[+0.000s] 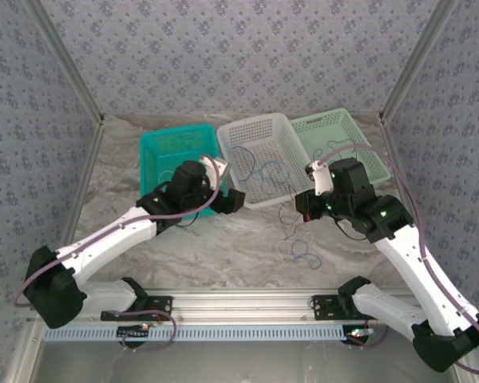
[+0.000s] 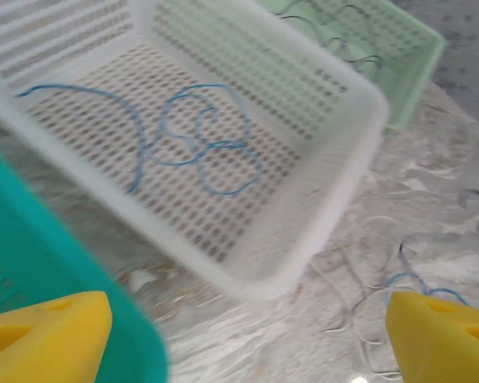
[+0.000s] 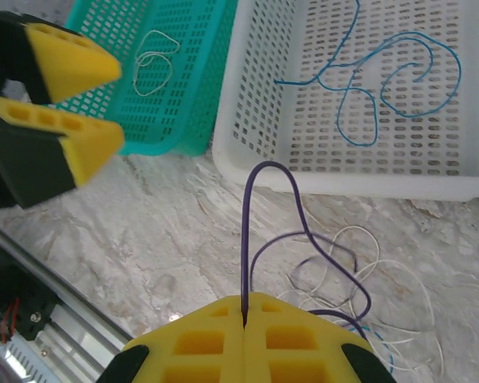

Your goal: Untangle the cables

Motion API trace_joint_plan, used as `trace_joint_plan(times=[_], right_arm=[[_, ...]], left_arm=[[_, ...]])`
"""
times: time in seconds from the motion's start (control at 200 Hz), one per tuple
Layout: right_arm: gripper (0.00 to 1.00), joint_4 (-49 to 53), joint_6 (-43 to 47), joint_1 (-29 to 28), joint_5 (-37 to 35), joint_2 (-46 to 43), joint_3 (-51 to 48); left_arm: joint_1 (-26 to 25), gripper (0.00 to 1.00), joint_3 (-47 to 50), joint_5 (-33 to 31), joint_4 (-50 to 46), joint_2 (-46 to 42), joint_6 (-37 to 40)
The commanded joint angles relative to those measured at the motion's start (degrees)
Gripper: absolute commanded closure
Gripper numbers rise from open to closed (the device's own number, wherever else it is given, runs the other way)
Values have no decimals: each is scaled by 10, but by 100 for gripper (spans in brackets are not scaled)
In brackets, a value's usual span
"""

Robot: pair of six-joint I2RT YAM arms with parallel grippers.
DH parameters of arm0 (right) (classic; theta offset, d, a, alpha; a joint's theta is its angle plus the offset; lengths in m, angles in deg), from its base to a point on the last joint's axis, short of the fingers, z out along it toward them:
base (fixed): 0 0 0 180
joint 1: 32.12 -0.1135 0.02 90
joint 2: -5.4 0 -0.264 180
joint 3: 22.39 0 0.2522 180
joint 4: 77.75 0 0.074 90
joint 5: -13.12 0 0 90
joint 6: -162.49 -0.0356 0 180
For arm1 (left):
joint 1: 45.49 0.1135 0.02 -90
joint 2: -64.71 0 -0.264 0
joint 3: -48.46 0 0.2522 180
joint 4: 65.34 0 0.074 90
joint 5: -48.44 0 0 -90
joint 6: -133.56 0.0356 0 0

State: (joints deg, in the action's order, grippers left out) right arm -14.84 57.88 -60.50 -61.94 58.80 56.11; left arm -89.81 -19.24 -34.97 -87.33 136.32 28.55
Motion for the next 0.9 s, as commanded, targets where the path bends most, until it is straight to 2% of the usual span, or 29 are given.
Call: trace_joint_plan(times=[0.0, 0.285, 0.415, 0.71, 0.824, 0.894], right_arm=[[100, 6, -2, 5, 31, -9, 20], [100, -6, 3, 8, 63, -18, 17], [100, -12, 0, 9, 85, -20, 17], [100, -24, -10, 17, 84, -32, 11], [100, -25, -13, 21, 93, -34, 11], [100, -12, -10, 24, 83, -34, 15]], left_arm=[[-27, 11, -45, 40, 81, 29, 17], [-55, 11, -92, 84, 151, 105, -9], [-63, 11, -116, 91, 158, 137, -15], [-81, 15, -170, 125, 150, 192, -8], [-82, 17, -183, 118, 141, 205, -11], [-82, 20, -200, 70, 109, 211, -19]])
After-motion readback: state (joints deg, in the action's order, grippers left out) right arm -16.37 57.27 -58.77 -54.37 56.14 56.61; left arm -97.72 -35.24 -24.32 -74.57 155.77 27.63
